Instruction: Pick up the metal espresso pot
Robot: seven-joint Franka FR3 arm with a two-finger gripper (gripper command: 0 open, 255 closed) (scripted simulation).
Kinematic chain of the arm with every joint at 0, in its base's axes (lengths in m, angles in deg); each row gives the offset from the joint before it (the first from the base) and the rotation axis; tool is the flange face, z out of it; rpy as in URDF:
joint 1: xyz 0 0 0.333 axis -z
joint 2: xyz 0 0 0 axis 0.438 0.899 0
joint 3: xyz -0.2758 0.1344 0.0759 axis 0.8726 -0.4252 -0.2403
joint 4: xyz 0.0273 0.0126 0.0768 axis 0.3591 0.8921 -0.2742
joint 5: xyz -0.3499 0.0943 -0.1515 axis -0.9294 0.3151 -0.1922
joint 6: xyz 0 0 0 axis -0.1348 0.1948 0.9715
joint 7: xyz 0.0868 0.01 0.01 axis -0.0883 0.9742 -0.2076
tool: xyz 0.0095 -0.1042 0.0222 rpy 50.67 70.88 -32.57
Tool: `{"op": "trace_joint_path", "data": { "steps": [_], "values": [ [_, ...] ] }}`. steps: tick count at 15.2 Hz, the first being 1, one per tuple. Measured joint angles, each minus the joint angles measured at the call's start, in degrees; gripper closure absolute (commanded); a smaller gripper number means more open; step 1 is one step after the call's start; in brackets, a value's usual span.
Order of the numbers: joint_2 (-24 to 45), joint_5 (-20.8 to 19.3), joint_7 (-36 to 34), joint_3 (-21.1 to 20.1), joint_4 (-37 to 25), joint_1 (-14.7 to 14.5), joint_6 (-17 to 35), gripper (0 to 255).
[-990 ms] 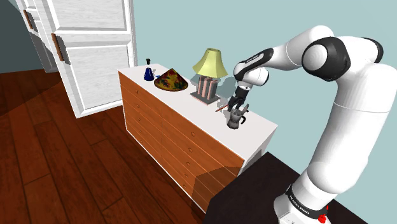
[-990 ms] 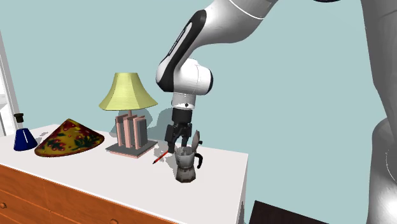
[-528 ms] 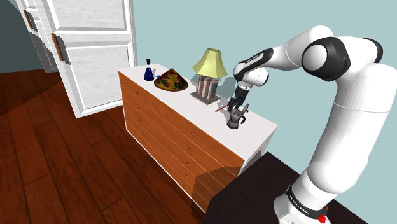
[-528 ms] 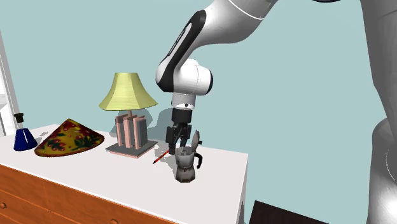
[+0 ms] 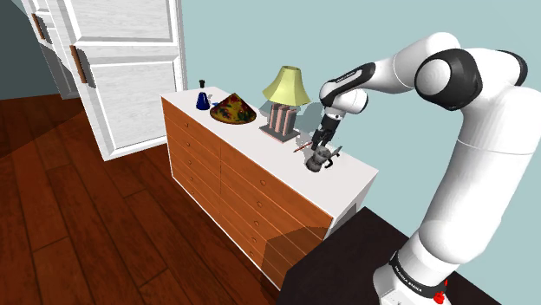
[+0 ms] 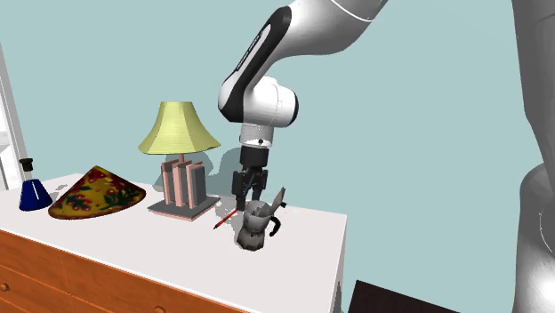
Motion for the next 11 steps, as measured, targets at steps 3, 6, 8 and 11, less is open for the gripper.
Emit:
{"op": "trace_joint_path", "data": {
  "steps": [3, 6, 8, 11],
  "values": [
    [-1.34, -0.95, -0.97, 0.24, -0.65, -0.21, -1.77, 255],
    [-2.65, -1.83, -1.87, 0.45, -1.33, -0.38, -3.53, 255],
    [-3.43, -2.4, -2.29, 0.64, -1.94, -0.36, -4.84, 255],
    [-4.44, -3.14, -3.02, 0.83, -3.09, -0.39, -6.85, 255]
  ]
}}
